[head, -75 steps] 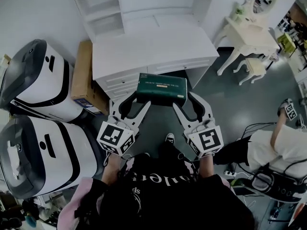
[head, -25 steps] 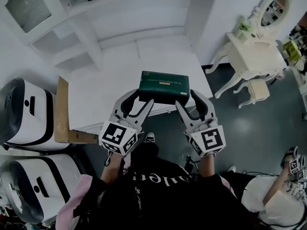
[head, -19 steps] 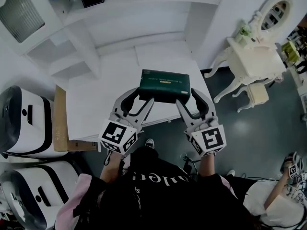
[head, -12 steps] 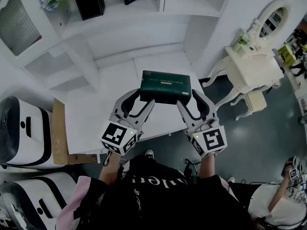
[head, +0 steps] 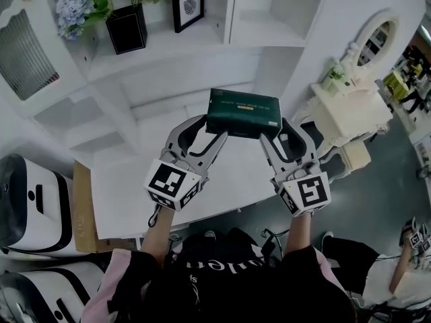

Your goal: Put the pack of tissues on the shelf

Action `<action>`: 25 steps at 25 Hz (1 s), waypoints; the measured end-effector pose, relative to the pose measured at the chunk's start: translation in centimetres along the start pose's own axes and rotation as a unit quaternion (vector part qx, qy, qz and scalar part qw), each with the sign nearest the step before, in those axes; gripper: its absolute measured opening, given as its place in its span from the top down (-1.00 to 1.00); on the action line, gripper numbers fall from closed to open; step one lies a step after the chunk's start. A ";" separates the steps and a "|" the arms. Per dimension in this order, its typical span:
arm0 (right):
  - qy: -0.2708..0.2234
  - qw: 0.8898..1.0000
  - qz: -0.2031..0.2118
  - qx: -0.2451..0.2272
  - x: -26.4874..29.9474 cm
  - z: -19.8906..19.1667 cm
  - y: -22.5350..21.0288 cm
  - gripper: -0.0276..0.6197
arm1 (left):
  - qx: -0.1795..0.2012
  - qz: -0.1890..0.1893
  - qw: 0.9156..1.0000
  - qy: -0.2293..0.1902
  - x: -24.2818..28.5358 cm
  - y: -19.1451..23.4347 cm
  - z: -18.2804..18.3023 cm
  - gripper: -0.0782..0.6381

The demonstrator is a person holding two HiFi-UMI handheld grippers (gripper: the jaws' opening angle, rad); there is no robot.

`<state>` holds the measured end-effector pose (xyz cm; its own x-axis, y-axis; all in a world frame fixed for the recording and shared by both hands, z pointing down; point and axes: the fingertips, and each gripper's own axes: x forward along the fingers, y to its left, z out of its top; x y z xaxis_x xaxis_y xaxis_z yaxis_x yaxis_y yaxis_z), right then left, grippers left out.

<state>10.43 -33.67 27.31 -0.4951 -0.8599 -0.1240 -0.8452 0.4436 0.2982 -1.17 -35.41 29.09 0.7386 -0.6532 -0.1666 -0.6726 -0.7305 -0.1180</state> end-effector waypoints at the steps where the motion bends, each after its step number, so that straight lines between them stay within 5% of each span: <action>1: -0.003 1.000 -0.003 -0.005 0.2 0.4 -0.6 0.17 | 0.000 -0.002 1.000 -0.004 0.7 0.1 0.4 0.18; 13: -0.038 0.998 -0.006 -0.041 3.7 3.7 -9.8 0.17 | 0.040 0.002 0.998 -0.039 9.7 1.8 5.5 0.20; 25: -0.093 0.993 0.033 -0.063 8.6 5.5 -18.7 0.17 | 0.084 0.061 0.993 -0.051 18.5 4.2 8.2 0.20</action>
<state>20.86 -47.99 15.51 -0.5870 -0.7633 -0.2698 -0.7835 0.4517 0.4267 9.28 -48.94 17.50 0.6490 -0.7049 -0.2862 -0.7607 -0.5982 -0.2518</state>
